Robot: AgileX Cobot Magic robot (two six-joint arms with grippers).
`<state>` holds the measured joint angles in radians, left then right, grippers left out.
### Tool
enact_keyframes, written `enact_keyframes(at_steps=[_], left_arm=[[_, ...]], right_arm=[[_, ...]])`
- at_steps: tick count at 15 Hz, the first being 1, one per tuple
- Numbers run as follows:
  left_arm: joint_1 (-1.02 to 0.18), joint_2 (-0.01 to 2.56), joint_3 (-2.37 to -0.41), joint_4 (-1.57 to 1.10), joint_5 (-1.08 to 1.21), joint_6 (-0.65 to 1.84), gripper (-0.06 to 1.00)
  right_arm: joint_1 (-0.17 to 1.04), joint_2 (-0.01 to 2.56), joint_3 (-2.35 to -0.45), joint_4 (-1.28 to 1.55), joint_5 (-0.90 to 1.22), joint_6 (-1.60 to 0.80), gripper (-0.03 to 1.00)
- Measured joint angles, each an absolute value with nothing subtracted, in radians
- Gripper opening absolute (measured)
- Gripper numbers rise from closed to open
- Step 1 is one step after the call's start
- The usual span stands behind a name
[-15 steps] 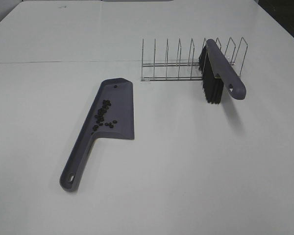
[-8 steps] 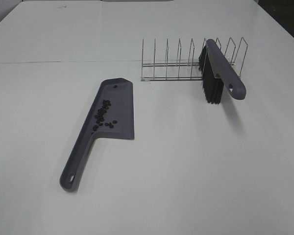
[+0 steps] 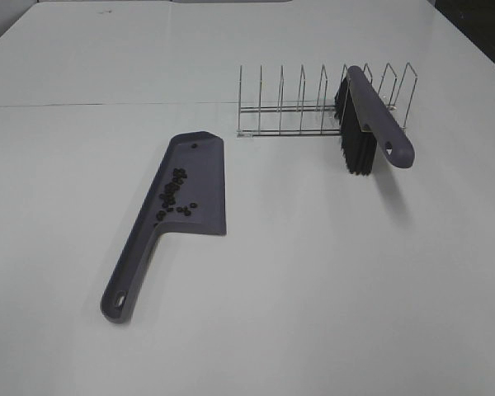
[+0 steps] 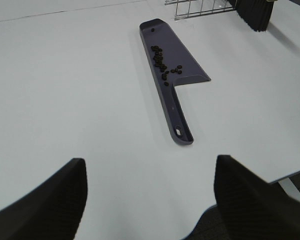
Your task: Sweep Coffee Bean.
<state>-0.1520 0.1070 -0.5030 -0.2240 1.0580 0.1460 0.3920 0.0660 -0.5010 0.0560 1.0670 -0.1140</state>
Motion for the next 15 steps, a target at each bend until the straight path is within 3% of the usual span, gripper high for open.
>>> enact_keyframes(at_steps=[15], left_arm=[[-0.152,0.107,-0.503,-0.252,1.058,0.197,0.67]], right_arm=[[0.392,0.066,-0.501,0.056,1.066,-0.115,0.63]])
